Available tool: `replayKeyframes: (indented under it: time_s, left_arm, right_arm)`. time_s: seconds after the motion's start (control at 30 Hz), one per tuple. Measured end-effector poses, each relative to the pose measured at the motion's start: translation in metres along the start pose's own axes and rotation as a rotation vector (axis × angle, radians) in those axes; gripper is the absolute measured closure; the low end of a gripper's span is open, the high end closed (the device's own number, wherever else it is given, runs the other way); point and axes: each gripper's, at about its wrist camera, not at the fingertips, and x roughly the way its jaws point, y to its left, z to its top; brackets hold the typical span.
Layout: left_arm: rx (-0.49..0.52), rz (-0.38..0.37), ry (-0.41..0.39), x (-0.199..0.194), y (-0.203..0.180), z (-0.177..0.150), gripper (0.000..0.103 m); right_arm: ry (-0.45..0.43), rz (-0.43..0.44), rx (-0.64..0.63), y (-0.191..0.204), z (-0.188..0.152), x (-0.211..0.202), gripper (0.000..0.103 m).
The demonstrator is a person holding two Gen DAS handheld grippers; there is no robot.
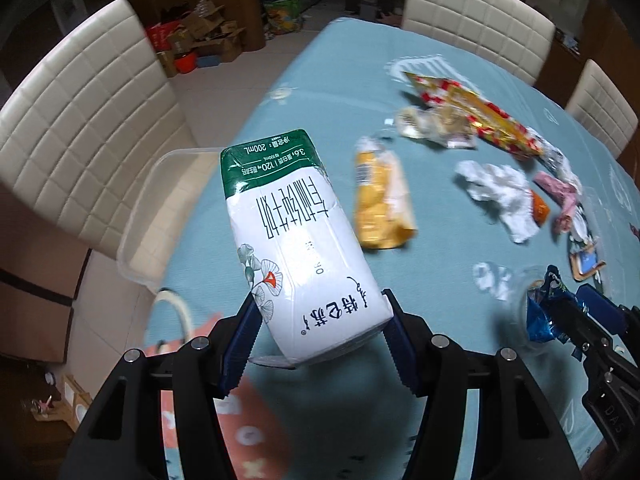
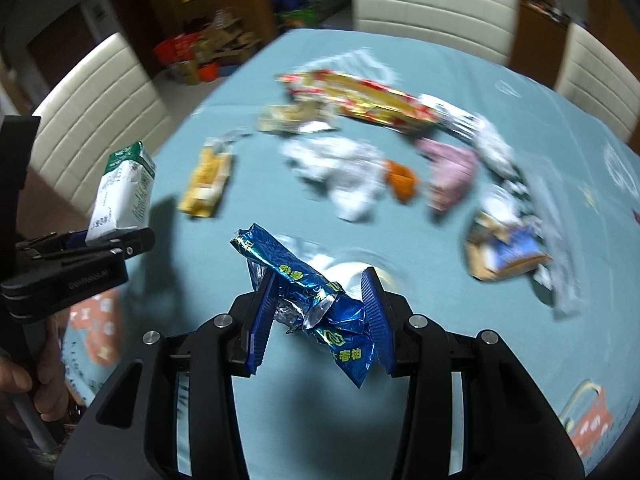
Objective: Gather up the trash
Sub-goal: 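Carry both items to the clear bin and open both grippers to drop them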
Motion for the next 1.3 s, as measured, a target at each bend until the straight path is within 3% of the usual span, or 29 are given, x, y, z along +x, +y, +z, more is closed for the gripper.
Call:
replayKeyframes:
  time_s: [0.03,0.07,0.17,0.27,0.5,0.73,0.87,0.93,1.0,1.17,1.3]
  left_arm:
    - [-0.014,0.008,0.000,0.000,0.011,0.001,0.045]
    - [-0.026,0.016,0.000,0.000,0.021,0.001,0.045]
    - [-0.071,0.040,-0.001,0.003,0.055,0.006,0.045]
    - [-0.106,0.065,-0.007,0.007,0.086,0.013,0.045]
    - [-0.152,0.116,-0.041,0.017,0.138,0.045,0.045]
    - [-0.193,0.151,-0.016,0.039,0.175,0.074,0.044]
    - [-0.219,0.133,-0.003,0.052,0.190,0.084,0.041]
    - [-0.242,0.113,0.000,0.058,0.197,0.086,0.029]
    - [-0.268,0.145,-0.002,0.061,0.205,0.086,0.024]
    - [-0.323,0.200,0.015,0.069,0.226,0.079,0.023]
    - [-0.395,0.201,0.049,0.076,0.244,0.067,0.023]
  right_arm:
    - [0.002,0.019,-0.021,0.013,0.006,0.004,0.060]
    - [0.003,0.033,-0.040,0.024,0.011,0.007,0.073]
    - [0.017,0.072,-0.078,0.053,0.026,0.018,0.073]
    - [0.007,0.086,-0.143,0.087,0.042,0.030,0.080]
    - [-0.014,0.135,-0.224,0.146,0.084,0.056,0.081]
    - [-0.009,0.176,-0.292,0.194,0.128,0.091,0.081]
    - [0.012,0.206,-0.317,0.219,0.150,0.114,0.078]
    - [0.017,0.211,-0.337,0.230,0.159,0.124,0.078]
    - [0.011,0.212,-0.361,0.238,0.164,0.130,0.078]
    - [0.035,0.259,-0.390,0.255,0.174,0.149,0.078]
    - [0.052,0.297,-0.426,0.272,0.175,0.162,0.078]
